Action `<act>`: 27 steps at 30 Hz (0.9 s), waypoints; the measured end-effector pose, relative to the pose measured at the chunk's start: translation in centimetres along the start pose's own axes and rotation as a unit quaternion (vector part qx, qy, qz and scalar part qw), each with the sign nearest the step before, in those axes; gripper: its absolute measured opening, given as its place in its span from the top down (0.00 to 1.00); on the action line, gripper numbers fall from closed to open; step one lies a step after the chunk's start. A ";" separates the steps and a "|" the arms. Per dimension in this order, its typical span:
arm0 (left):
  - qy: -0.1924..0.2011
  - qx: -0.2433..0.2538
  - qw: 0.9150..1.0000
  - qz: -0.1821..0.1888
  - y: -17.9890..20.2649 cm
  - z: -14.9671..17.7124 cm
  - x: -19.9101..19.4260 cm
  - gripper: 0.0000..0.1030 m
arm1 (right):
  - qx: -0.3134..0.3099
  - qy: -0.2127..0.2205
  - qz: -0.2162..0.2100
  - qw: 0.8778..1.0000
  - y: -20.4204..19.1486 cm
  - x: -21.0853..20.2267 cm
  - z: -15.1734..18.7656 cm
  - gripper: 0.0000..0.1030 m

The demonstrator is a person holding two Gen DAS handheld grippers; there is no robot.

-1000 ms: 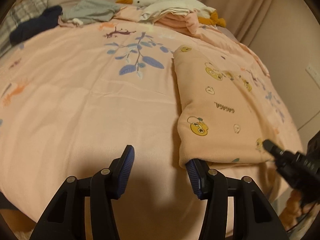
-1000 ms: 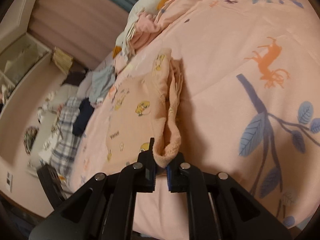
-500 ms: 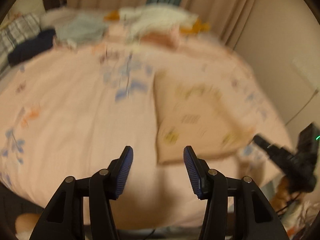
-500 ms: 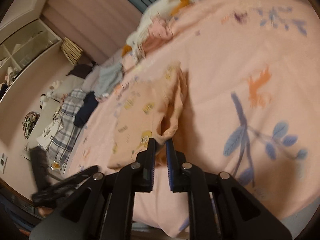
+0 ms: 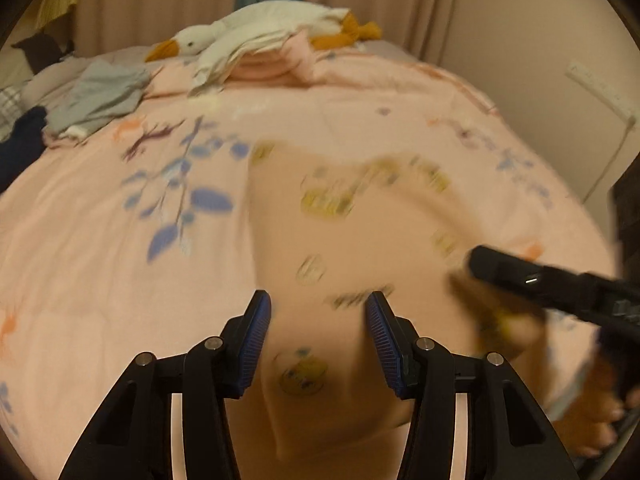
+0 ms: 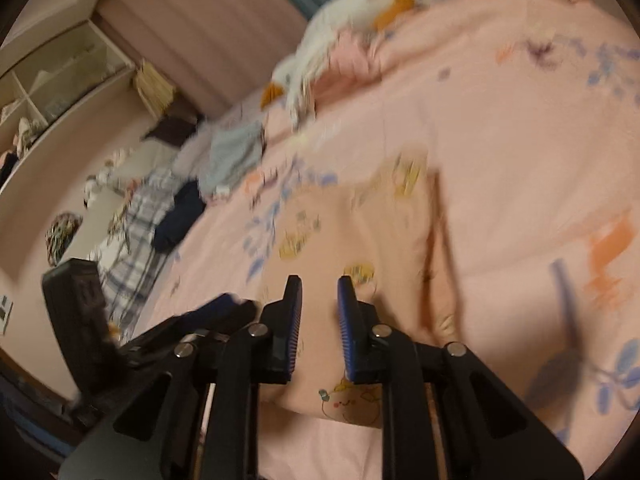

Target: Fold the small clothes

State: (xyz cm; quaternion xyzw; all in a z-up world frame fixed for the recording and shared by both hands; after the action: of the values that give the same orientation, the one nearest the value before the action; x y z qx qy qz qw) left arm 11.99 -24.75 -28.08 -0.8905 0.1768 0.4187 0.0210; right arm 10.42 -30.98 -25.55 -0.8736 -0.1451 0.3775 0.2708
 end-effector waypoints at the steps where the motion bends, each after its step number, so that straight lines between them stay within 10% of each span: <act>1: -0.012 0.004 1.000 -0.010 -0.2 0.8 0.5 0.50 | -0.014 -0.008 0.017 1.000 0.1 0.2 0.6 0.82; 12: -0.007 -0.015 1.000 -0.013 -0.6 1.8 1.4 0.50 | -0.043 -0.064 0.102 0.992 2.9 1.1 4.4 0.91; 27: -0.024 -0.027 0.999 0.000 -1.2 2.7 -0.5 0.56 | -0.045 -0.055 0.098 0.993 3.1 -0.6 5.8 0.91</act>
State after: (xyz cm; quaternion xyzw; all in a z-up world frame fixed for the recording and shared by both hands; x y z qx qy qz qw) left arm 10.10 -22.97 -29.64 -0.8804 0.1652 0.4445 0.0015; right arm 5.93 -31.64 -30.31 -0.8726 -0.0908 0.4431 0.1846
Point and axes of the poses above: each gripper's, at about its wrist camera, not at the fingertips, and x roughly the way its jaws point, y to its right, z to its underside, the point moved 8 cm from there along x, roughly the way its jaws point
